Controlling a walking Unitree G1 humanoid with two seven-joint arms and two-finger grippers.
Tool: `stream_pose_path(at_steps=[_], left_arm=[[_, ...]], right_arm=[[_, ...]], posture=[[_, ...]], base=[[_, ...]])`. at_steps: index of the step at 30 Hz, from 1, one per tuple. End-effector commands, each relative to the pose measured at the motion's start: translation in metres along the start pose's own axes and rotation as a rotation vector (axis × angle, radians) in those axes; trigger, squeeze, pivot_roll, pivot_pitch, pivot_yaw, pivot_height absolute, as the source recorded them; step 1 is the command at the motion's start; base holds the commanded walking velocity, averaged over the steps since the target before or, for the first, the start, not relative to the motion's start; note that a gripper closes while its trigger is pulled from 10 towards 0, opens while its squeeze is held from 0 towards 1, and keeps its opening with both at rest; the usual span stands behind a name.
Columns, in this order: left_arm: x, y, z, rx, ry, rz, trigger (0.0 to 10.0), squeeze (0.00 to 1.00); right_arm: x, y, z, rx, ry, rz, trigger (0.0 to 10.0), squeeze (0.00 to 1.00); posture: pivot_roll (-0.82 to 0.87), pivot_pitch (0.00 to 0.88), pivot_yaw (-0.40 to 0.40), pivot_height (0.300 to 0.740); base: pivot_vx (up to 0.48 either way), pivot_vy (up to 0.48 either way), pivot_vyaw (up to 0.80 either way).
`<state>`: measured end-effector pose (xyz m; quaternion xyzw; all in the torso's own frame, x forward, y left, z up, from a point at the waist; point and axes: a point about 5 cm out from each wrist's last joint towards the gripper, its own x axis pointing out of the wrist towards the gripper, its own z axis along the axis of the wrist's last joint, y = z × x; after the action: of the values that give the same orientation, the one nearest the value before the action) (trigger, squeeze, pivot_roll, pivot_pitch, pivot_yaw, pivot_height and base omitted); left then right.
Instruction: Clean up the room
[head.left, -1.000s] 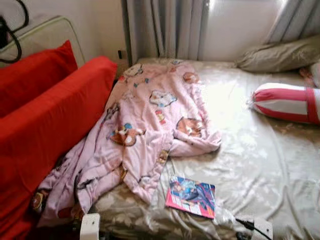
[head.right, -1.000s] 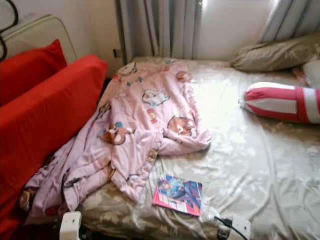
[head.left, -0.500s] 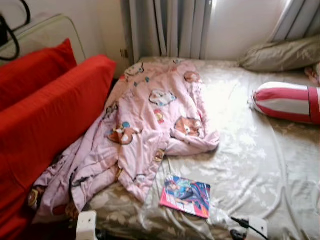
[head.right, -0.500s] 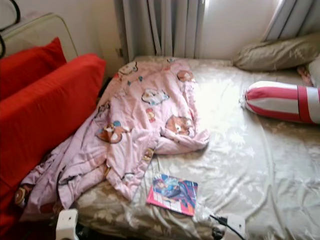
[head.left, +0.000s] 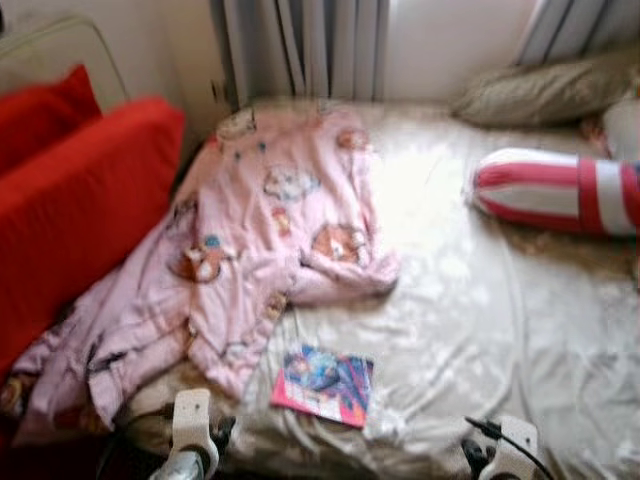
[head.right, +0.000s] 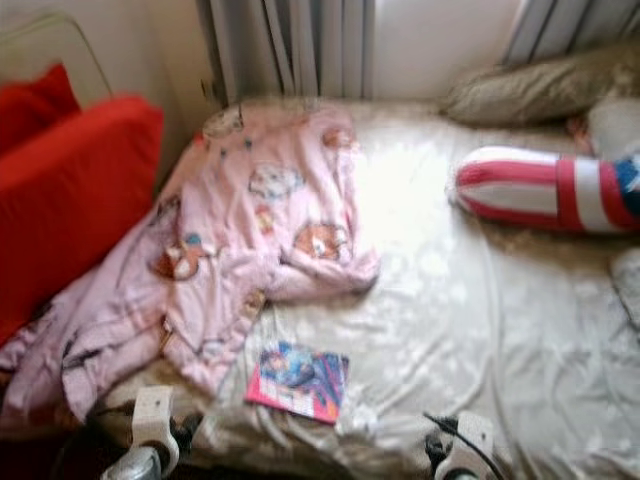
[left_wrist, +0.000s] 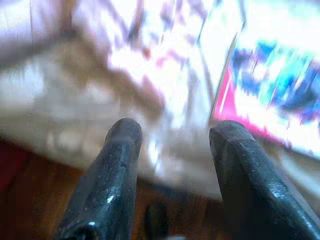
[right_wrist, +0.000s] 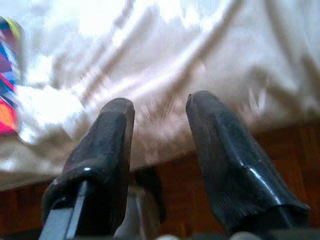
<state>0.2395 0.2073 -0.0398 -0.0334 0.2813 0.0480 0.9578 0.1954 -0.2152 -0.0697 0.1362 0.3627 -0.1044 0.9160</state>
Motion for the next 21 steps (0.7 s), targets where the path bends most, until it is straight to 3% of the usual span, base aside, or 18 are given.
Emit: stream_pose_path(at_steps=[1,3,10,18,21], left_arm=[[0.001,0.009,0.011,-0.006,-0.052,0.017,10.0,0.00],[0.003,0.010,0.022,-0.003,-0.103,0.009,10.0,0.00],[0.003,0.002,0.022,-0.026,-0.134,0.003,10.0,0.00],[0.008,-0.011,0.044,-0.016,-0.228,-0.021,10.0,0.00],[0.010,-0.014,0.055,-0.005,-0.258,-0.033,10.0,0.00]], right_arm=[[0.004,0.013,0.008,0.003,-0.040,0.049,10.0,0.00],[0.006,0.019,0.016,0.000,-0.067,0.071,10.0,0.00],[0.008,0.024,0.034,-0.017,-0.154,0.106,10.0,0.00],[0.012,0.039,0.058,-0.027,-0.243,0.152,10.0,0.00],[0.013,0.045,0.067,-0.025,-0.273,0.165,10.0,0.00]], posture=[[0.00,0.084,-0.028,0.740],[-0.01,0.085,-0.023,0.740],[0.00,0.068,-0.032,0.740],[0.00,0.067,-0.051,0.740],[0.01,0.077,-0.055,0.740]], base=[[0.000,0.000,0.00],[0.000,0.000,0.00],[0.000,0.000,0.00],[0.000,0.345,0.00],[0.000,0.000,0.00]])
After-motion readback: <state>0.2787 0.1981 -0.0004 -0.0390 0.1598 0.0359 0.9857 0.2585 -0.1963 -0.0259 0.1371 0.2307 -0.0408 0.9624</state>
